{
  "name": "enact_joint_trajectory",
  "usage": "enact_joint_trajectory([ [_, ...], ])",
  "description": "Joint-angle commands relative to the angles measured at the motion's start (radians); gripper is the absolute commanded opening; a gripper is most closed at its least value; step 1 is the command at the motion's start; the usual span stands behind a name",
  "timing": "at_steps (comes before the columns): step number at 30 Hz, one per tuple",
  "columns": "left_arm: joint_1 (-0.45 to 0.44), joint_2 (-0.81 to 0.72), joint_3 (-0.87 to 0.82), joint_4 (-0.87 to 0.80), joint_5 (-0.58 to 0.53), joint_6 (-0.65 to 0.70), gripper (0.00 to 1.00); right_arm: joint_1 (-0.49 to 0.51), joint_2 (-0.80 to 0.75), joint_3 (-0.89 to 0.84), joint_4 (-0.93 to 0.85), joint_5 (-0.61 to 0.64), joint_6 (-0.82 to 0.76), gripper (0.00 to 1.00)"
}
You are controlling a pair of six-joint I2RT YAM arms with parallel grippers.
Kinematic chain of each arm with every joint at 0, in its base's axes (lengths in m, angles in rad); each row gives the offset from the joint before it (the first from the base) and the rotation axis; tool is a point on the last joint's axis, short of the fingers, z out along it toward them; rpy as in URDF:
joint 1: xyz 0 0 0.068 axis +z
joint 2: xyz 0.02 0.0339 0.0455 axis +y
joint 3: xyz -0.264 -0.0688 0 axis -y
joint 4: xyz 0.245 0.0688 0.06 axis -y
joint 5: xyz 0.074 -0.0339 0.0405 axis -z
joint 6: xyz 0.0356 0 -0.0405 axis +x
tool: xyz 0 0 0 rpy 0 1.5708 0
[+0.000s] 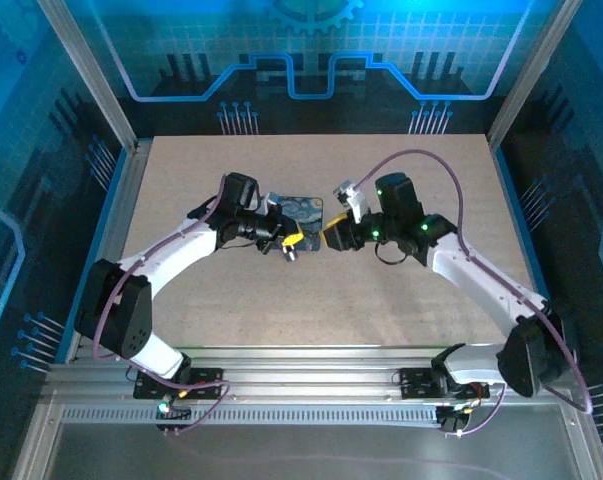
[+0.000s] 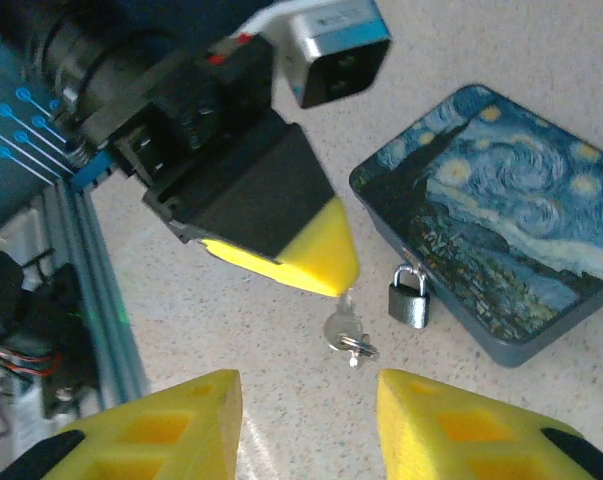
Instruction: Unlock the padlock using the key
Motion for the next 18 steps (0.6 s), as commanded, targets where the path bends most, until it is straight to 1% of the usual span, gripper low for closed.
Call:
enact_joint_trajectory([
  [1, 0.004, -0.040, 0.011, -0.037, -0.015, -0.122, 0.00, 0.047, -0.055, -0.099, 0.181, 0.163, -0.112, 0.40],
  [6, 0.004, -0.045, 0.026, -0.046, -0.015, -0.157, 0.00, 0.121, -0.069, -0.196, 0.321, 0.266, -0.221, 0.41],
  [14, 0.003, -0.054, 0.013, -0.041, -0.027, -0.181, 0.00, 0.215, 0.019, -0.174, 0.357, 0.381, -0.341, 0.40],
  [18, 0.003, -0.058, 0.011, -0.040, -0.031, -0.186, 0.00, 0.232, 0.045, -0.177, 0.391, 0.419, -0.360, 0.39],
])
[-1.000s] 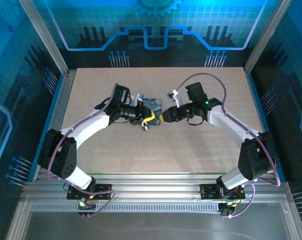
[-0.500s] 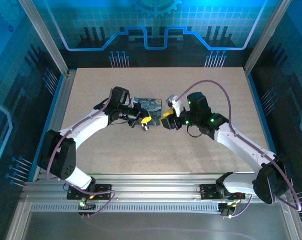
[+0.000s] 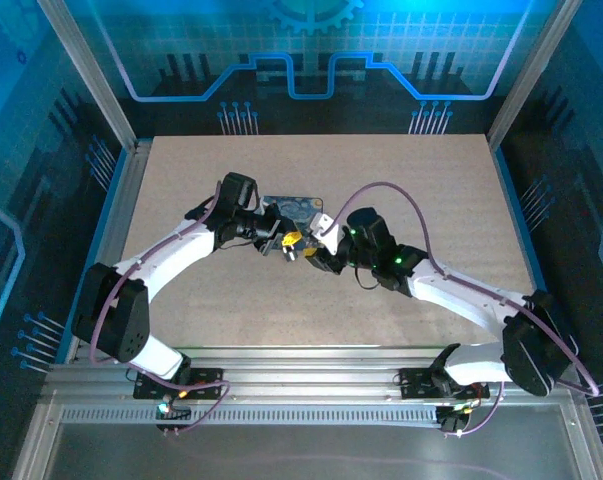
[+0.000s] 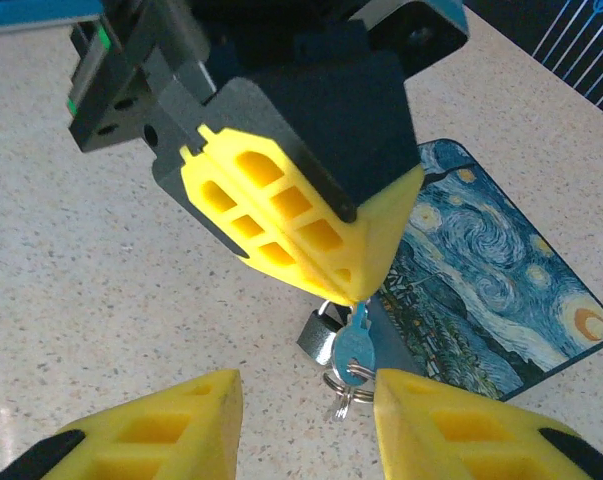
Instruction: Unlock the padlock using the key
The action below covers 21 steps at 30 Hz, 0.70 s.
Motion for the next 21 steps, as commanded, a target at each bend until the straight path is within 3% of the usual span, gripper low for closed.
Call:
enact_joint_trajectory([
  [1, 0.003, -0.037, 0.010, -0.019, -0.009, -0.024, 0.00, 0.020, 0.020, 0.014, 0.080, 0.078, -0.059, 0.40],
  [12, 0.003, -0.036, 0.012, -0.006, 0.006, -0.035, 0.00, 0.026, 0.067, 0.020, 0.128, 0.110, -0.060, 0.34],
  [21, 0.003, -0.038, 0.009, 0.002, 0.019, -0.040, 0.00, 0.024, 0.089, 0.024, 0.165, 0.138, -0.050, 0.17],
])
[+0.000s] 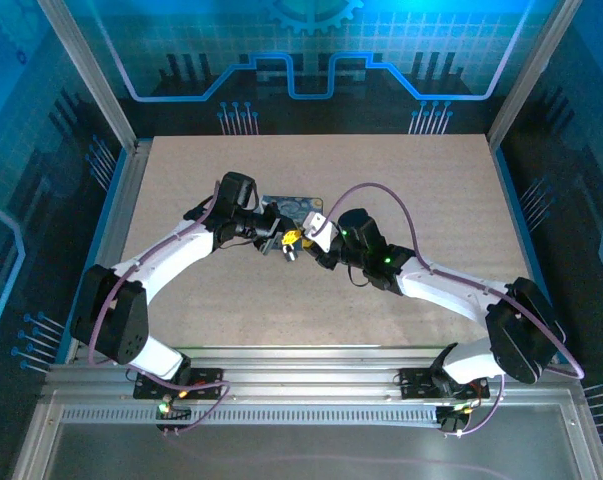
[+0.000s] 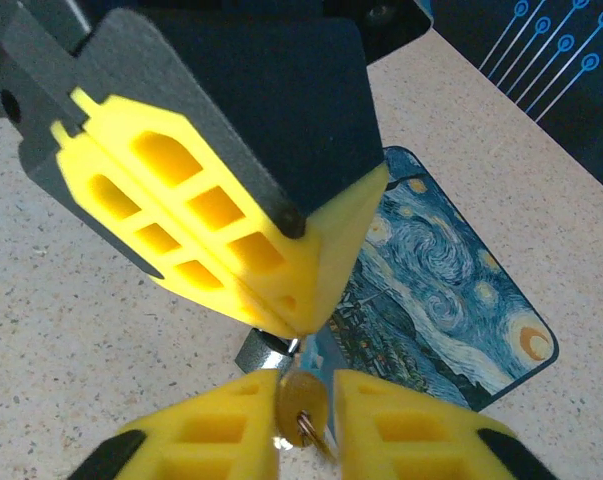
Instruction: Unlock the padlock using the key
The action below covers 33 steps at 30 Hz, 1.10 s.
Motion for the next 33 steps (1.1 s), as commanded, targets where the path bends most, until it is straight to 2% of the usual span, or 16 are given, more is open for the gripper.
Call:
enact_joint_trajectory([
  [1, 0.004, -0.029, 0.007, -0.006, 0.021, -0.015, 0.00, 0.008, 0.013, 0.025, 0.057, 0.030, 0.002, 0.16],
  [9, 0.003, -0.033, -0.008, 0.018, 0.021, -0.036, 0.00, 0.007, 0.011, 0.038, 0.027, -0.003, 0.009, 0.00],
  [13, 0.004, -0.034, -0.012, 0.015, 0.011, -0.029, 0.06, 0.001, 0.002, 0.070, -0.029, -0.077, 0.031, 0.00],
  [18, 0.026, -0.045, 0.012, -0.042, -0.028, 0.042, 0.34, -0.066, -0.012, 0.076, -0.119, -0.278, 0.115, 0.00],
  [21, 0.051, -0.061, 0.051, -0.129, -0.082, 0.146, 0.41, -0.125, -0.007, 0.089, -0.188, -0.409, 0.170, 0.00],
  [27, 0.073, -0.077, 0.087, -0.231, -0.183, 0.312, 0.44, -0.244, 0.045, 0.127, -0.276, -0.641, 0.312, 0.00],
  [31, 0.073, -0.091, 0.068, -0.242, -0.222, 0.355, 0.45, -0.316, 0.082, 0.108, -0.182, -0.806, 0.471, 0.00],
  [33, 0.074, -0.102, 0.048, -0.232, -0.230, 0.364, 0.45, -0.330, 0.082, 0.082, -0.102, -0.845, 0.539, 0.00],
])
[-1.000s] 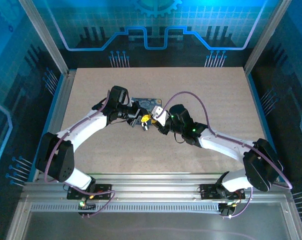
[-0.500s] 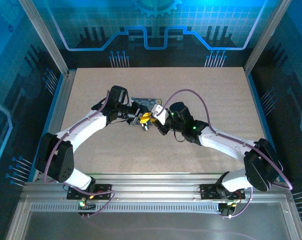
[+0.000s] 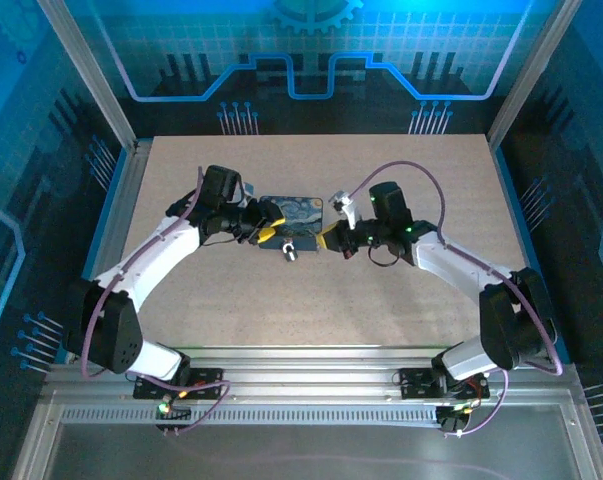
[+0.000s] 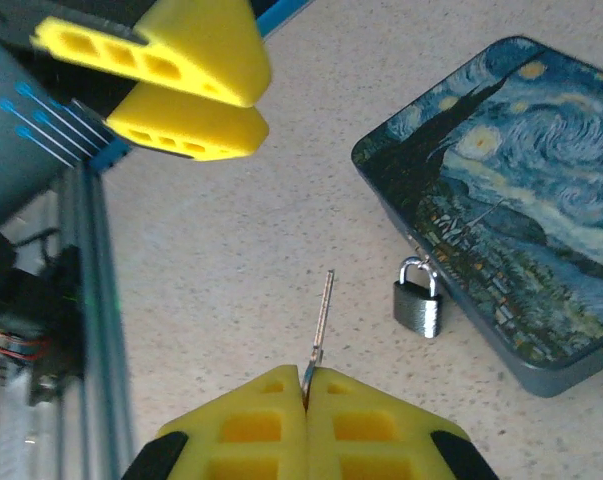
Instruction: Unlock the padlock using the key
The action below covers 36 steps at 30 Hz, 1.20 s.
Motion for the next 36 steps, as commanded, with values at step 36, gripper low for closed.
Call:
enact_joint_trajectory([
  [36, -0.071, -0.005, -0.168, 0.483, 0.292, 0.398, 0.53, -0.078, 0.127, 0.032, 0.089, -0.387, 0.567, 0.00],
])
